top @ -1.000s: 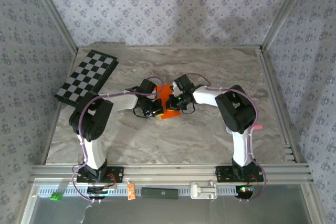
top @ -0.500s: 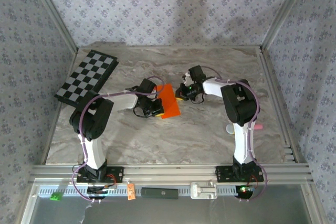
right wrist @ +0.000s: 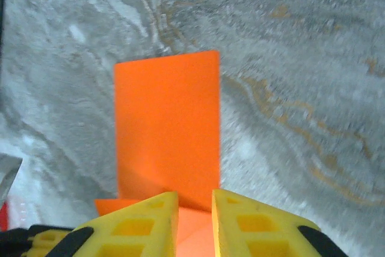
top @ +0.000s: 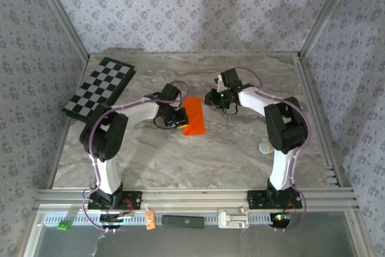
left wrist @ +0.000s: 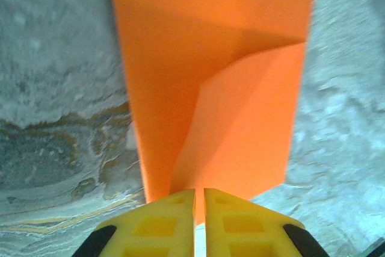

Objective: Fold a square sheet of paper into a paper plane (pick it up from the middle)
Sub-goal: Fold the triangle a second time at the center of the table, then turn over the paper at the center of the table.

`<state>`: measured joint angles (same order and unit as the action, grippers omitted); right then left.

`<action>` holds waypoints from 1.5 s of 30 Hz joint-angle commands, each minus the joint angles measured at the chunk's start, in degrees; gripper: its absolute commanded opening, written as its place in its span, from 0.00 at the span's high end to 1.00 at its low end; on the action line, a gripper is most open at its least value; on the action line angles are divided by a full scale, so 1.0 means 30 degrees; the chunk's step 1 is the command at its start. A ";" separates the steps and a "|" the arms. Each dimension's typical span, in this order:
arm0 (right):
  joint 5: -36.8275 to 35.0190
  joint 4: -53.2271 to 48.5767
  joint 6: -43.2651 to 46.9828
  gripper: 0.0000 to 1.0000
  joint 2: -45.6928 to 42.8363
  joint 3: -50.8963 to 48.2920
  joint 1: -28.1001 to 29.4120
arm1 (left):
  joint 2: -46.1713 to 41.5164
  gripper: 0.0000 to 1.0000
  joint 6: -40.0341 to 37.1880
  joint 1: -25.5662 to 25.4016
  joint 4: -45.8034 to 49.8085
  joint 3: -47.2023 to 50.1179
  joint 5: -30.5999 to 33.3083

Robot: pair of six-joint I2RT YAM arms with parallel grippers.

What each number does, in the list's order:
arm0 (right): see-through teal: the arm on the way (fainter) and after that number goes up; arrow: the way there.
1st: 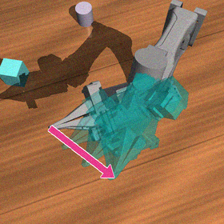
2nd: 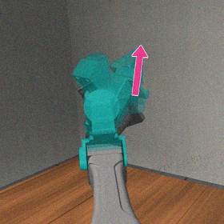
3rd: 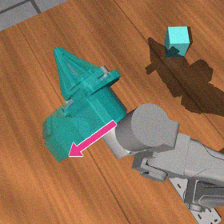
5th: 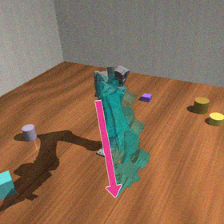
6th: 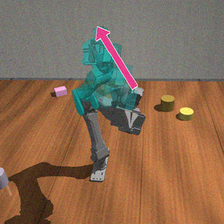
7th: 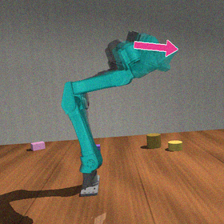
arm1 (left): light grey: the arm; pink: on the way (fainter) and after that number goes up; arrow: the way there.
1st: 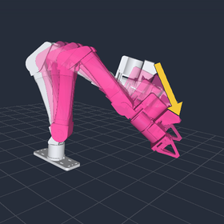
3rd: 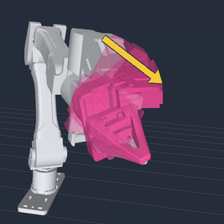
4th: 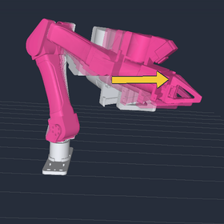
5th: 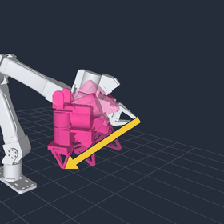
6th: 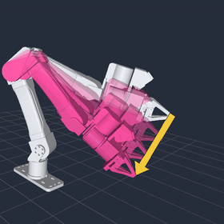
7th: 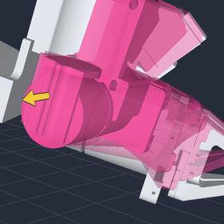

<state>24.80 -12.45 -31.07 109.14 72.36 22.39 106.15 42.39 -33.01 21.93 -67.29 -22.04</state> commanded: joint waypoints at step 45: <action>-0.1439 0.1985 -0.9095 0.68 0.1324 -0.0861 0.3347 | 0.1444 1.00 0.4406 0.0524 -0.2897 0.1544 0.2543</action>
<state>19.97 -7.44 -57.45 112.18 68.49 32.14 109.82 54.76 -31.48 11.31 -64.95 -15.18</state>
